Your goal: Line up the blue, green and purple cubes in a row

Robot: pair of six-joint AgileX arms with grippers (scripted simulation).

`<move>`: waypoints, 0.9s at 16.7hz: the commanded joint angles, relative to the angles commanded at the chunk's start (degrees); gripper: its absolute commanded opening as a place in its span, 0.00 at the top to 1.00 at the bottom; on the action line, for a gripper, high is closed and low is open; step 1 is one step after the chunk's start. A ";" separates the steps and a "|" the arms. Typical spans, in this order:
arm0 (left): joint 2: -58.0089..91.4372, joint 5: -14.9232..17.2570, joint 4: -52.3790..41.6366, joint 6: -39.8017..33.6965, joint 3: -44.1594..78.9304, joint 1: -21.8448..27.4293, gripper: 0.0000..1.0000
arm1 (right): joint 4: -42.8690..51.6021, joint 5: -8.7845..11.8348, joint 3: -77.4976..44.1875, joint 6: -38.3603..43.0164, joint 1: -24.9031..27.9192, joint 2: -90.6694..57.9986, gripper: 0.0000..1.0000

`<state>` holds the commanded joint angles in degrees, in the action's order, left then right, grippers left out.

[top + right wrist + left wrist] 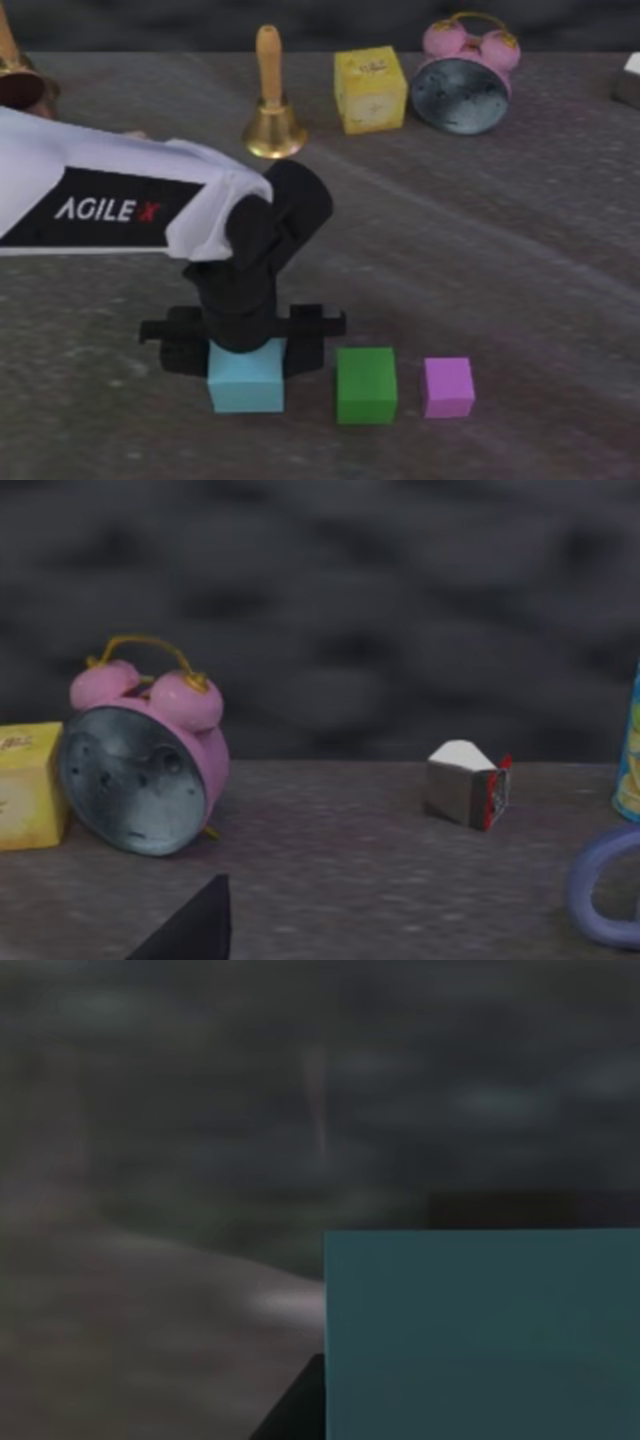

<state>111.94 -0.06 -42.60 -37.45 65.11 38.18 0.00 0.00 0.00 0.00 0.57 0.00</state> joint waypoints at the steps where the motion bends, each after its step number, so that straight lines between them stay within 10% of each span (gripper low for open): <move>1: 0.00 0.00 0.00 0.00 0.00 0.00 0.17 | 0.00 0.00 0.00 0.00 0.00 0.00 0.00; 4: 0.00 0.00 0.00 0.00 0.00 0.00 0.00 | 0.00 0.00 0.00 0.00 0.00 0.00 0.00; 15: -0.98 -0.03 -2.42 -0.05 1.55 -0.15 0.00 | 0.00 0.00 0.00 0.00 0.00 0.00 0.00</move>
<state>110.96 -0.09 -45.02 -37.49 66.66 38.03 0.00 0.00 0.00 0.00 0.57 0.00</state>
